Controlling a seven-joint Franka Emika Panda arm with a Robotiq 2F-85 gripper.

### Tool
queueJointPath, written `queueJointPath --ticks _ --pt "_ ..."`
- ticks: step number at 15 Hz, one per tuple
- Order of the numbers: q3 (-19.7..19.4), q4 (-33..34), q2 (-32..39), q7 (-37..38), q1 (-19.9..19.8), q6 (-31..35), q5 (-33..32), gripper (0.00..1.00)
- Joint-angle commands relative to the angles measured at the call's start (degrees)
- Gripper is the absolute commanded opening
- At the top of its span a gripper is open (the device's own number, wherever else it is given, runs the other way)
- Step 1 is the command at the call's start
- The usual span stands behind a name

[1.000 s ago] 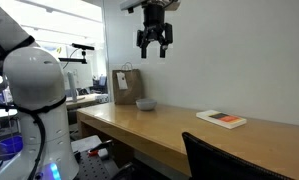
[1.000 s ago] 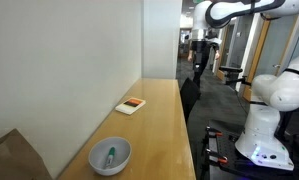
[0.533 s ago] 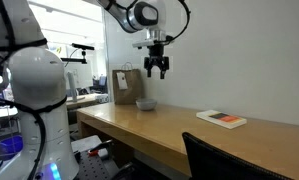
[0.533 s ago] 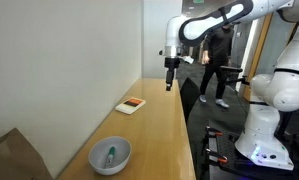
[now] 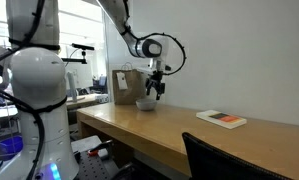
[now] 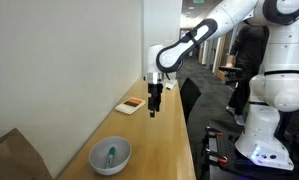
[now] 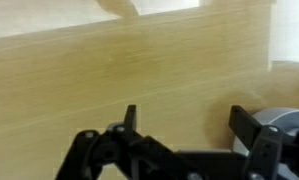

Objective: Move the grey bowl to the front right side of the table

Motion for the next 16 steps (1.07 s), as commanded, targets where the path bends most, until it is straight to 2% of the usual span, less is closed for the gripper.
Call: queueJointPath --ticks 1,3,7,16 --pt "2.25 6.13 7.34 0.64 -0.49 -0.45 7.42 1.0" --pt "3.84 9.33 10.91 0.51 -0.41 0.01 10.55 1.0" --pt "6.6 16.02 16.96 -0.26 0.05 0.83 12.69 1.0" --pt "9.06 26.87 28.85 -4.92 -1.17 -0.63 11.58 1.0"
